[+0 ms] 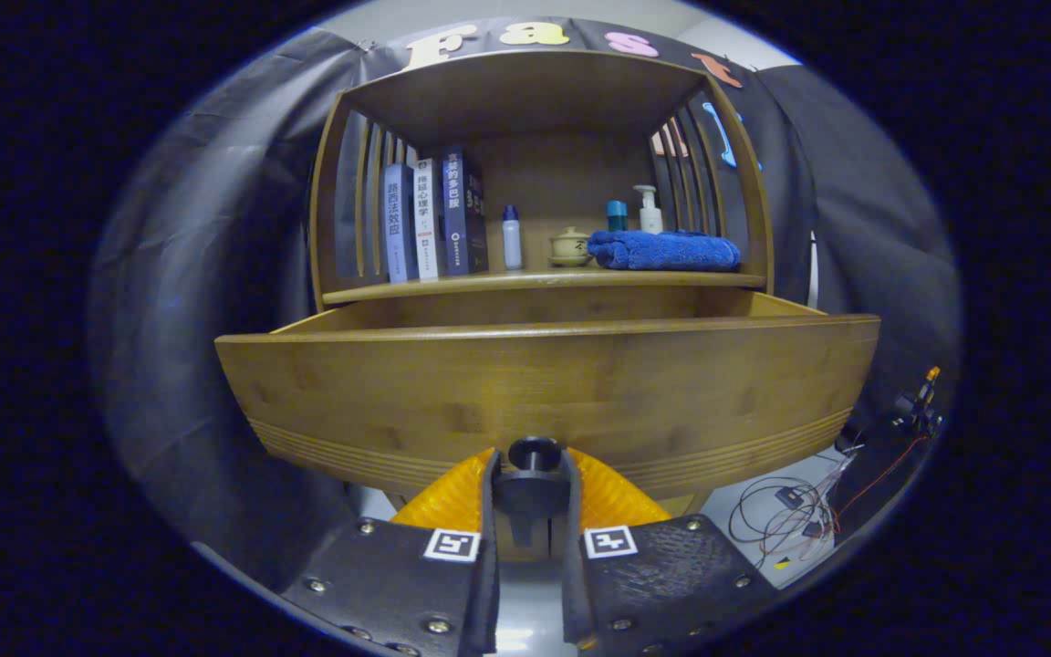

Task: Pull open the drawer, take out the items inside it, and place them on the countertop above the cabinet.

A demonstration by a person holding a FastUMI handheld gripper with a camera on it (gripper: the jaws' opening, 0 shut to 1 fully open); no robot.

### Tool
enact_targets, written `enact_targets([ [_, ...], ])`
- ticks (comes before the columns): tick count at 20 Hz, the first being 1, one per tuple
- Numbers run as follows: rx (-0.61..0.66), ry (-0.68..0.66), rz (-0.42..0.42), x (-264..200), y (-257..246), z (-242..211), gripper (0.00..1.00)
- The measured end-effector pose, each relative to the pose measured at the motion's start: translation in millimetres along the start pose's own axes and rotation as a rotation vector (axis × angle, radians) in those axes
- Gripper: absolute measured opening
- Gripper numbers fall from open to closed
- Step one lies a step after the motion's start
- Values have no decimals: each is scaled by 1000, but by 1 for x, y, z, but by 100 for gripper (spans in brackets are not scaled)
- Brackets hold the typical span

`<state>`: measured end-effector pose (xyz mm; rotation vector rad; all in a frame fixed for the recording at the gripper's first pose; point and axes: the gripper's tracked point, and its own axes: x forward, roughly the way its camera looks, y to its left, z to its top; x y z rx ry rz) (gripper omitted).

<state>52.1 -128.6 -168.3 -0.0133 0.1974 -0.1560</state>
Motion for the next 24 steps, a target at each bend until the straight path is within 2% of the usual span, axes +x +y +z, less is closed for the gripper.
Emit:
enact_targets([
  [5,-15,20,15,-13,1,-5,27],
  [21,55,57,40,-18,0,-9,28],
  [22,62,53,24,-21,-4,-6,36],
  [24,47,36,-5,-27,-13,7,58],
])
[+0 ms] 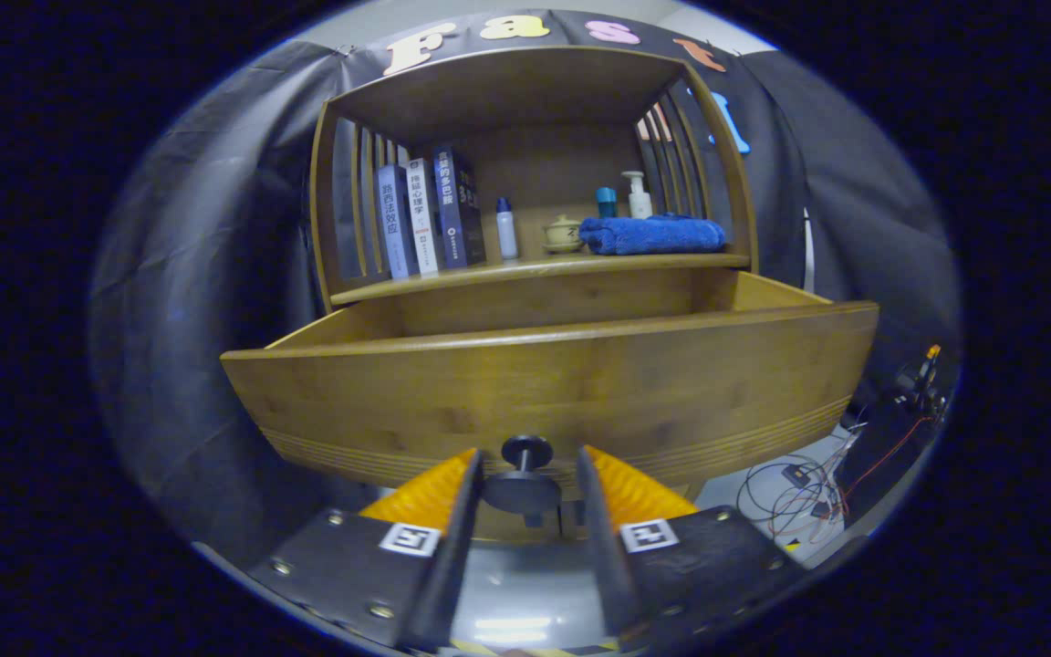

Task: Pull open the drawer, take out the items inside it, and place them on the countertop above the cabinet.

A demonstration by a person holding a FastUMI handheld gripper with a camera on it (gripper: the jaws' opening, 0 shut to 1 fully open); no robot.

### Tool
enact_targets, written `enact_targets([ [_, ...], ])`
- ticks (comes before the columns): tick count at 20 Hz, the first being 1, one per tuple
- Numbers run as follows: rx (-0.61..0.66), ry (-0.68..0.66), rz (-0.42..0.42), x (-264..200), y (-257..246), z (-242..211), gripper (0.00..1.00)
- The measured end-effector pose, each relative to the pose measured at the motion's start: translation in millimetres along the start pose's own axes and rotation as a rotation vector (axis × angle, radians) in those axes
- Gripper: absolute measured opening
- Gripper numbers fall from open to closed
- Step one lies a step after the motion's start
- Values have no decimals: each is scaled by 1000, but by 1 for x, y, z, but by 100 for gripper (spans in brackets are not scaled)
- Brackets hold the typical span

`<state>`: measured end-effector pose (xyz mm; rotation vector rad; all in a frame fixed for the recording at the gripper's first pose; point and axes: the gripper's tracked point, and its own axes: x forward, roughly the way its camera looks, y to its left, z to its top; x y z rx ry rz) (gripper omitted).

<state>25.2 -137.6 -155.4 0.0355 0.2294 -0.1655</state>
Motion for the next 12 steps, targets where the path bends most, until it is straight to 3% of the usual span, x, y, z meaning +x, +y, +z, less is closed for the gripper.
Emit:
enact_targets([
  [4,-14,-18,21,-18,1,33,100],
  [10,-52,-19,-25,-22,-4,87,100],
  [12,-57,-19,-3,-17,6,106,100],
])
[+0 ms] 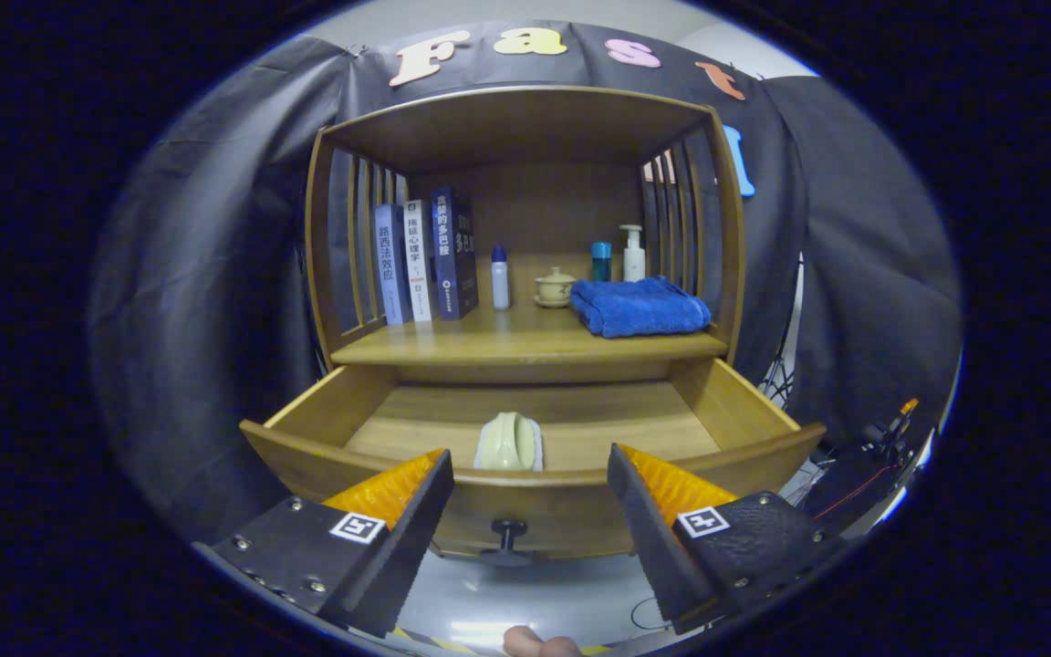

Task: Pull open the drawer, take out the items inside it, and place them on the countertop above the cabinet.

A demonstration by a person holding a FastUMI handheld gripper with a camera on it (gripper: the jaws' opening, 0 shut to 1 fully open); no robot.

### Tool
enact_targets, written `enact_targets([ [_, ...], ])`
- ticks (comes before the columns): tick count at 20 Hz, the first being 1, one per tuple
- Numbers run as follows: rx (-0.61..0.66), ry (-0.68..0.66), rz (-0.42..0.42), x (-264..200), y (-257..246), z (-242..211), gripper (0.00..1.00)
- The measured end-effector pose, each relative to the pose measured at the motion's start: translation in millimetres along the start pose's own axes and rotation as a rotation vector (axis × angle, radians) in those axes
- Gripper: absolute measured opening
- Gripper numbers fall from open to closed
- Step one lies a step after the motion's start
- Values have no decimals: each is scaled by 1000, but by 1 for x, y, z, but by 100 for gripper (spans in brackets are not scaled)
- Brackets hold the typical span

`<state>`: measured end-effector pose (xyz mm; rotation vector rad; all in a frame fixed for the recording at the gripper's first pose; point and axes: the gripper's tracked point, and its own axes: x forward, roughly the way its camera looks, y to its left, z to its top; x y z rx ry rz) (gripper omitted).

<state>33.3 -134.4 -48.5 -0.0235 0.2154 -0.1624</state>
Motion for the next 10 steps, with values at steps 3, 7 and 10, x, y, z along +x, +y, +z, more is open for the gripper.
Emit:
enact_targets([
  [3,-13,55,39,22,14,18,100],
  [7,-56,222,62,73,27,7,100],
  [10,-64,384,40,110,24,-22,97],
])
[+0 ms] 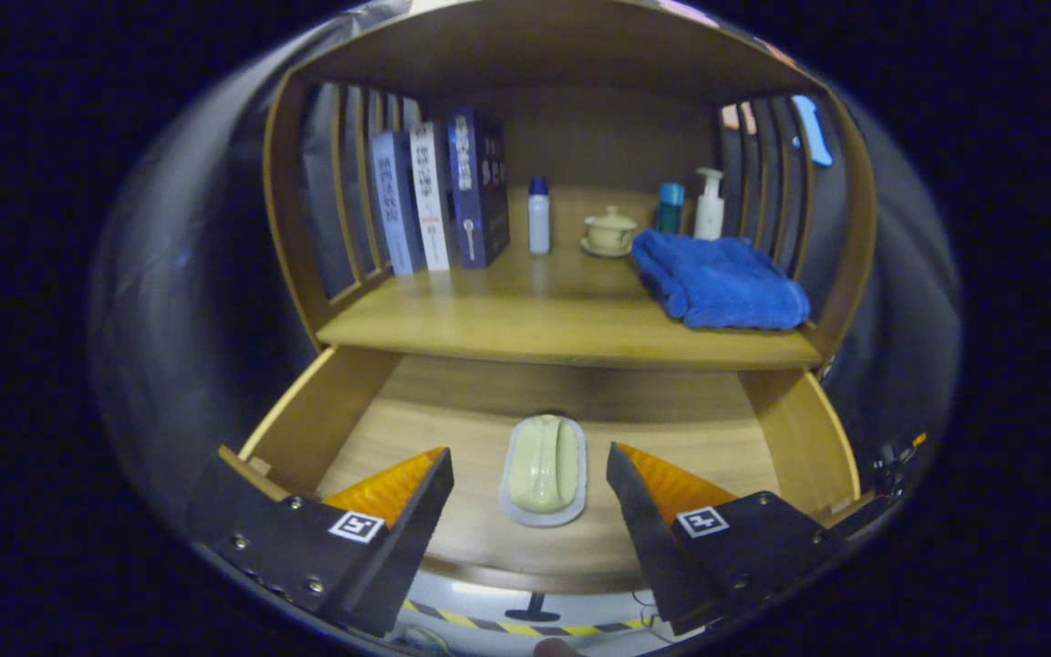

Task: Pull open the drawer, take out the items inside it, and place them on the countertop above the cabinet.

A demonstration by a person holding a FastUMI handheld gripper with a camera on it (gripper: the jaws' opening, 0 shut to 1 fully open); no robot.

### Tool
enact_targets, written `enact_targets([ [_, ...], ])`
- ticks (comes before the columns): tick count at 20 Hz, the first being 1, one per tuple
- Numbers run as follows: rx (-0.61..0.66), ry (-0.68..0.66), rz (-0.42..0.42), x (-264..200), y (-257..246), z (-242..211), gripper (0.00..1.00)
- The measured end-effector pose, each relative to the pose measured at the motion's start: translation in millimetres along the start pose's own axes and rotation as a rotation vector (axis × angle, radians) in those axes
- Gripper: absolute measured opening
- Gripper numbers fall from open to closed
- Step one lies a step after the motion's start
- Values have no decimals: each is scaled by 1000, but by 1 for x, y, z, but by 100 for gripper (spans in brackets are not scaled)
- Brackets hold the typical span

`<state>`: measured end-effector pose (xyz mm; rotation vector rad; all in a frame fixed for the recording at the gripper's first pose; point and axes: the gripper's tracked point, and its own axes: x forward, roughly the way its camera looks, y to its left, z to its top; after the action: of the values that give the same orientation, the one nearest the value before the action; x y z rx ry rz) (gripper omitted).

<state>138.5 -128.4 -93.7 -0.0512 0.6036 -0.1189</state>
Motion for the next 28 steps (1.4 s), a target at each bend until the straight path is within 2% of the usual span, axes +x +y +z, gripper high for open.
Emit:
enact_targets([
  [3,69,128,-47,43,-14,-14,84],
  [5,140,221,-11,65,-6,-32,75],
  [6,146,283,4,65,-9,-43,62],
  [8,161,263,16,71,-9,-39,34],
  [10,83,215,73,73,-7,-39,34],
  [12,87,192,76,63,-4,-36,13],
  [14,83,147,100,57,-4,-34,13],
  [19,111,-70,160,21,2,2,13],
  [24,38,-267,207,-20,5,23,12],
  [28,25,-405,192,-54,-1,37,12],
])
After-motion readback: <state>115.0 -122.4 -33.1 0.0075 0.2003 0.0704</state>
